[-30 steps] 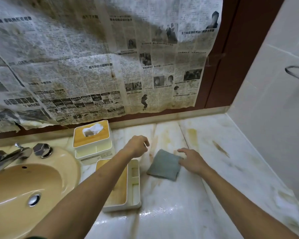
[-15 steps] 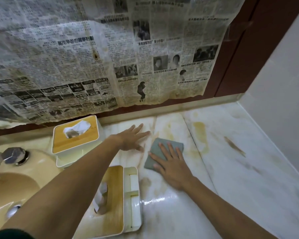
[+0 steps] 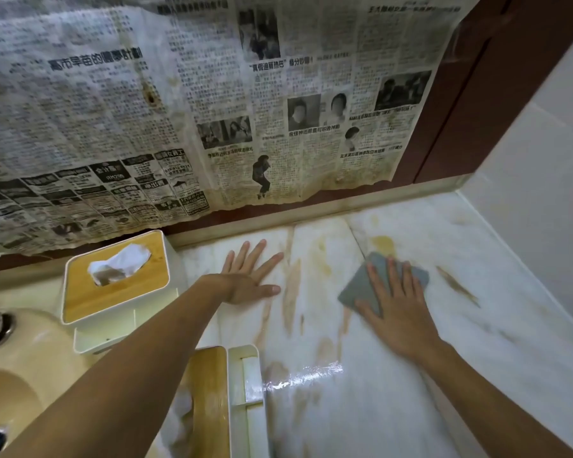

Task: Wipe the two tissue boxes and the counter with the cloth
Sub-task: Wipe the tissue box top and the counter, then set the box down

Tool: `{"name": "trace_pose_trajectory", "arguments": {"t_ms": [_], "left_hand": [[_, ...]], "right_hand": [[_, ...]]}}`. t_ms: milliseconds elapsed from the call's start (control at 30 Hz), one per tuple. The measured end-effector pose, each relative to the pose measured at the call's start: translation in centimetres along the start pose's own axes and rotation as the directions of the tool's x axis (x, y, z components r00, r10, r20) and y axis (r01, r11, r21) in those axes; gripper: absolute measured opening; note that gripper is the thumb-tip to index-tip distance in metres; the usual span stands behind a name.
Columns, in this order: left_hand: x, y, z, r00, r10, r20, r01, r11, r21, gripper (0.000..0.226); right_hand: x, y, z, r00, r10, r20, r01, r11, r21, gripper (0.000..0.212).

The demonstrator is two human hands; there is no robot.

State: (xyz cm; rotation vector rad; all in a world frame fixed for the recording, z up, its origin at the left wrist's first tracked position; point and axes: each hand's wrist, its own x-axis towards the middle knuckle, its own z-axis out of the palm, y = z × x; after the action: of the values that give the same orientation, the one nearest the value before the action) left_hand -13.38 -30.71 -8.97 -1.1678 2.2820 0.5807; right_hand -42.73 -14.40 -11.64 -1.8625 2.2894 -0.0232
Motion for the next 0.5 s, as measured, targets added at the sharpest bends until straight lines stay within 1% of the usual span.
{"name": "trace_pose_trajectory", "arguments": {"t_ms": [67, 100, 133, 200, 233, 300, 367, 433, 500], "left_hand": [[-0.1, 0.3, -0.2, 1.000, -0.013, 0.003, 0.013, 0.999, -0.034, 0.074], [-0.2, 0.4, -0.3, 1.000, -0.017, 0.002, 0.017, 0.999, -0.041, 0.075], [-0.3, 0.5, -0.4, 1.000, -0.021, 0.000, 0.021, 0.999, -0.042, 0.076], [-0.5, 0.8, -0.5, 1.000, -0.031, -0.005, 0.030, 0.999, -0.027, 0.076], [-0.6, 0.9, -0.5, 0.999, -0.038, -0.005, 0.038, 0.999, -0.017, 0.076], [-0.7, 1.1, -0.6, 0.999, -0.054, 0.001, 0.054, 0.998, -0.009, 0.076], [-0.6, 1.4, -0.5, 0.998, -0.064, 0.006, 0.065, 0.997, -0.049, 0.077], [-0.3, 2.0, -0.4, 0.996, -0.086, 0.006, 0.086, 0.988, -0.125, 0.078], [0.0, 2.7, -0.4, 0.993, -0.117, 0.006, 0.116, 0.981, -0.157, 0.079]], "right_hand": [[3.4, -1.8, -0.2, 0.995, 0.101, 0.004, -0.101, 0.994, 0.029, 0.082], [4.8, -3.0, -0.3, 0.993, 0.113, 0.018, -0.114, 0.993, 0.037, 0.077], [5.8, -4.3, -0.3, 0.995, 0.091, 0.035, -0.092, 0.995, 0.037, 0.074], [6.2, -6.2, 0.1, 0.998, -0.042, 0.039, 0.042, 0.999, -0.015, 0.071], [5.6, -6.6, 0.4, 0.991, -0.130, 0.036, 0.132, 0.990, -0.051, 0.070], [3.3, -6.4, 0.7, 0.960, -0.278, 0.028, 0.280, 0.958, -0.064, 0.067], [0.4, -4.8, 0.8, 0.934, -0.356, 0.028, 0.357, 0.932, -0.062, 0.060], [-2.0, -2.5, 0.9, 0.935, -0.354, 0.022, 0.354, 0.933, -0.066, 0.059], [-2.6, -0.1, 0.9, 0.968, -0.250, 0.001, 0.250, 0.967, -0.057, 0.060]]}}
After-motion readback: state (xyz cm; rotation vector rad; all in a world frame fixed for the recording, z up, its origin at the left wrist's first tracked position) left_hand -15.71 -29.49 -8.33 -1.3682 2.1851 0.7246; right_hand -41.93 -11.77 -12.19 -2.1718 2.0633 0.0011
